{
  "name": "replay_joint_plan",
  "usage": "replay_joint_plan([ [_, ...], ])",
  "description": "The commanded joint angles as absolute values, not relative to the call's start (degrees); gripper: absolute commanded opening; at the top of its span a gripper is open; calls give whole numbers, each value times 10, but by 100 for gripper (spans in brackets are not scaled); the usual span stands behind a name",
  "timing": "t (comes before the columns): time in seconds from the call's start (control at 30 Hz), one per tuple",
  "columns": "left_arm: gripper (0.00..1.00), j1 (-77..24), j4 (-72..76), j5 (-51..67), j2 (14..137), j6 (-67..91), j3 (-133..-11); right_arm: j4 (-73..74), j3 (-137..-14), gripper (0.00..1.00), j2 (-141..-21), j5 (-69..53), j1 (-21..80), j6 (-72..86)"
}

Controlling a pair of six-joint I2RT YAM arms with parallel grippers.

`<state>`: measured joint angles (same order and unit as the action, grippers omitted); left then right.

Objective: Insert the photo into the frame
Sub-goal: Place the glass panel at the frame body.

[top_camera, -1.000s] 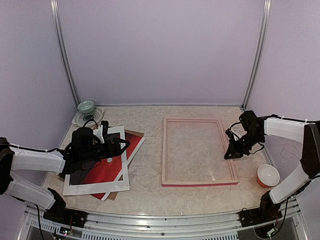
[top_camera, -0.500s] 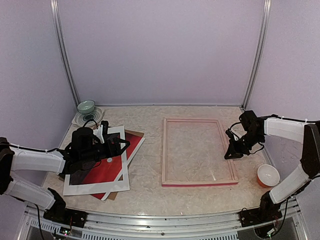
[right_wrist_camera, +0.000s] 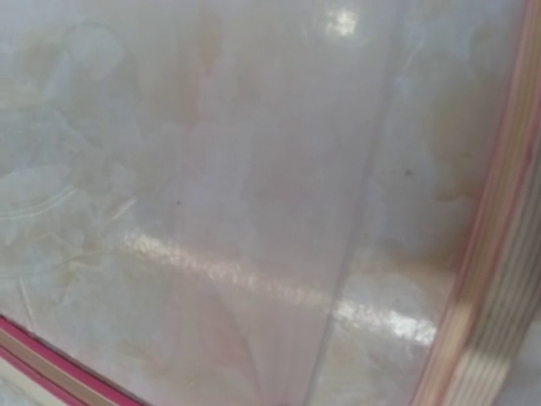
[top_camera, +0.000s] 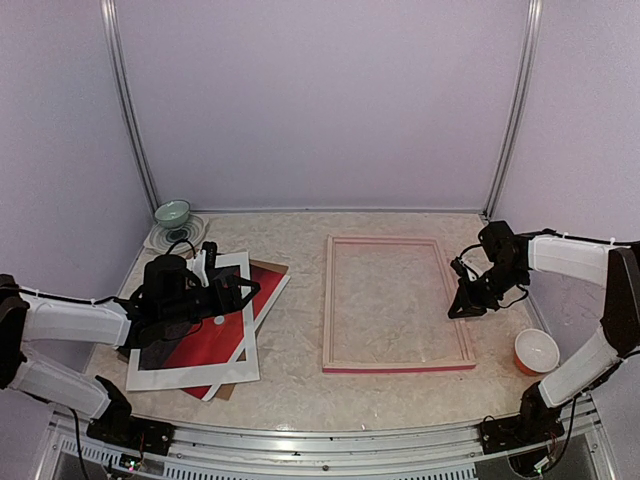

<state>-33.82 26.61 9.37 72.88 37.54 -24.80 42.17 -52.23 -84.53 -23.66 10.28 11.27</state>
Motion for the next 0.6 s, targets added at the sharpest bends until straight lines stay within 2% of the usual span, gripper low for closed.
replay_joint_plan([
  [0.0,86,-337,288,103,732,380,-242,419,-517,4,-844,-246,96,104],
  [0.57,86,-341,295,108,740,389,-245,454,-572,3,-841,-286,95,105],
])
